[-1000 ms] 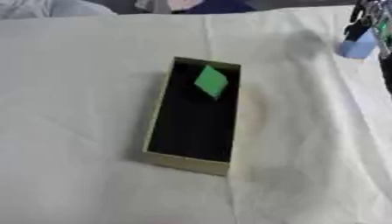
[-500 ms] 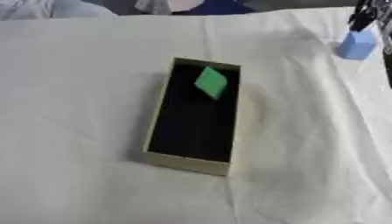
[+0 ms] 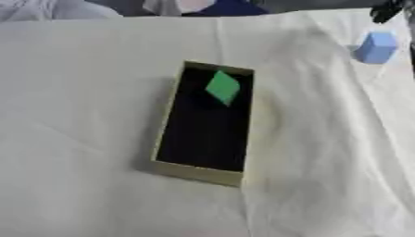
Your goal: Pick up objects on the table and place them in the box.
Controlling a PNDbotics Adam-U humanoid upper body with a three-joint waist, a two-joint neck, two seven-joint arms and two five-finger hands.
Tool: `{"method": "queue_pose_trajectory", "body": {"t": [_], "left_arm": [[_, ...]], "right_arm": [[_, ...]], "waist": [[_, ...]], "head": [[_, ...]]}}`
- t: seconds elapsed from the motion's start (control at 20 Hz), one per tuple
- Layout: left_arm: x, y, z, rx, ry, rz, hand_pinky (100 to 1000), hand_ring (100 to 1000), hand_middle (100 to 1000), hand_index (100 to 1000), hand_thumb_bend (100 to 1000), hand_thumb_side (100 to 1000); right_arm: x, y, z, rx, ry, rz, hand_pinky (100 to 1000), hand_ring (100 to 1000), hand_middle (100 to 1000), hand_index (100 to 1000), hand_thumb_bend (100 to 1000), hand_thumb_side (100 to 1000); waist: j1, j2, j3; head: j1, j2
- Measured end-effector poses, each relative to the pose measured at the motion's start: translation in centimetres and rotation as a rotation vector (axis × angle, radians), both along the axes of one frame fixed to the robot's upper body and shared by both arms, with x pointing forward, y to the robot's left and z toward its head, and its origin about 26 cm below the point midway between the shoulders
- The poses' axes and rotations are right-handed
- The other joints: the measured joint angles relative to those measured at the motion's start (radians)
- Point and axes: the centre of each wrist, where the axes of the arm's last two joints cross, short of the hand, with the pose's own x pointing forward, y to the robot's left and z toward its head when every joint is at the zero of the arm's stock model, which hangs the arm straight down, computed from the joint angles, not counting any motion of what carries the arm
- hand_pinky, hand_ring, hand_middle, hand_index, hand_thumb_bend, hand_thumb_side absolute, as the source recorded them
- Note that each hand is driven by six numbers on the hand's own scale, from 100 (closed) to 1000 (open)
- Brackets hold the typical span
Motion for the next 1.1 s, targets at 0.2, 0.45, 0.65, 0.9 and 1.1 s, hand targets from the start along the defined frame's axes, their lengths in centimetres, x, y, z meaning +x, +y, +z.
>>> {"method": "queue_pose_trajectory", "body": {"t": [0.2,0.45,0.65,0.9,1.1], "left_arm": [[0.0,0.0,0.0,0.0,0.0,0.0,732,789,763,878,287,920],[0.0,0.0,0.0,0.002,0.003,-0.001,731,789,763,878,287,919],[0.0,0.0,0.0,0.002,0.005,0.0,731,789,763,878,285,916],[-0.1,0.0,-0.1,0.002,0.009,0.0,731,790,763,878,283,910],[-0.1,0.0,-0.1,0.003,0.009,0.0,731,790,763,878,281,907]], "right_arm": [[0.1,-0.8,-1.1,-0.015,0.108,-0.013,937,986,960,1000,528,100],[0.1,-1.5,-0.8,-0.033,0.196,-0.038,939,982,961,1000,535,100],[0.0,-2.2,-0.2,-0.046,0.263,-0.039,936,974,953,1000,505,100],[-0.2,-3.1,0.7,-0.023,0.314,-0.053,928,962,943,1000,456,100],[-0.2,-3.1,0.7,-0.001,0.332,-0.07,919,955,936,1000,442,100]], "waist": [[-0.002,-0.002,-0.003],[-0.003,-0.005,-0.006],[-0.003,-0.006,-0.01],[-0.004,-0.008,-0.013],[-0.003,-0.008,-0.014]], "head": [[0.001,0.0],[0.004,0.0],[0.005,0.0],[0.008,0.0],[0.009,0.0]]}}
